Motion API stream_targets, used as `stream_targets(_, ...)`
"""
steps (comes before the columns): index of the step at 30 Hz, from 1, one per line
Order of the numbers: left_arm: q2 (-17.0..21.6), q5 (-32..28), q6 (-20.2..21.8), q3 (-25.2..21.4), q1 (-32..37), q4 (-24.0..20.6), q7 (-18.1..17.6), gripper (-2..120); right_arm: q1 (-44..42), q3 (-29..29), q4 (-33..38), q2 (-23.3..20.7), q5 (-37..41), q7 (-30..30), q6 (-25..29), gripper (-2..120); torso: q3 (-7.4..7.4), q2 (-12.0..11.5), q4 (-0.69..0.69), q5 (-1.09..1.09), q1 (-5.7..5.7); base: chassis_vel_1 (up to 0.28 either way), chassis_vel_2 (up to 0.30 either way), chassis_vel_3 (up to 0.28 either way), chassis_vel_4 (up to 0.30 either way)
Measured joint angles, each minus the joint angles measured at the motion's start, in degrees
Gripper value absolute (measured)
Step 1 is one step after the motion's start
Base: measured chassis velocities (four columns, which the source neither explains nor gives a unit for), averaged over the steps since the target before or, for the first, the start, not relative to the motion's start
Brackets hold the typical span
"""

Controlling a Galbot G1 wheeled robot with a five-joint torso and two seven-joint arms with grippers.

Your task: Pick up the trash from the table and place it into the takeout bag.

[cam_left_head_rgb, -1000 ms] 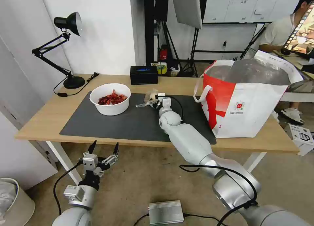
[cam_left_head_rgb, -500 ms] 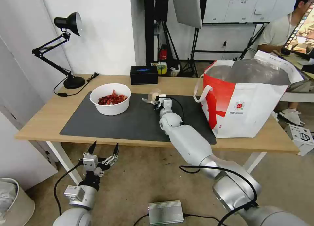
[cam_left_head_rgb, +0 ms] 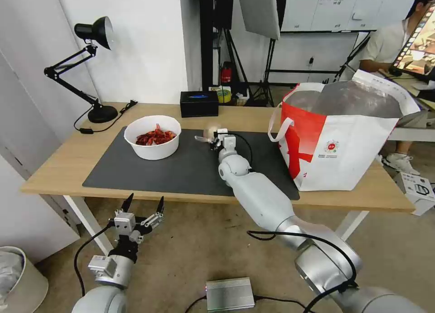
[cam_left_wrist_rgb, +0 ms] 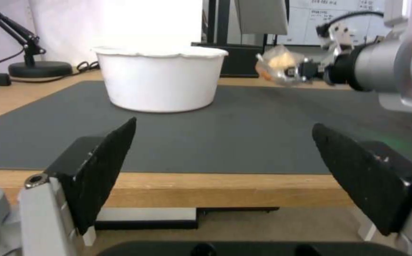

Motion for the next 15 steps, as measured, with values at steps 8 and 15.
stream_targets(8, 0.6, -0.6, 0.1, -0.6, 0.1, -0.2, 0.0, 100, -1.0, -1.7, 9.1, -3.9, 0.5, 2.1, -0.9, 1, -0.01, 0.0, 0.00, 0.01, 0.00, 0.000, 0.000, 0.000, 0.000)
stream_targets(15, 0.8, -1.2, 0.1, -0.8, 0.1, 0.0, 0.0, 100, -1.7, -1.6, 15.4, -7.7, 0.8, 2.6, -0.1, 1, -0.01, 0.0, 0.00, 0.01, 0.00, 0.000, 0.000, 0.000, 0.000)
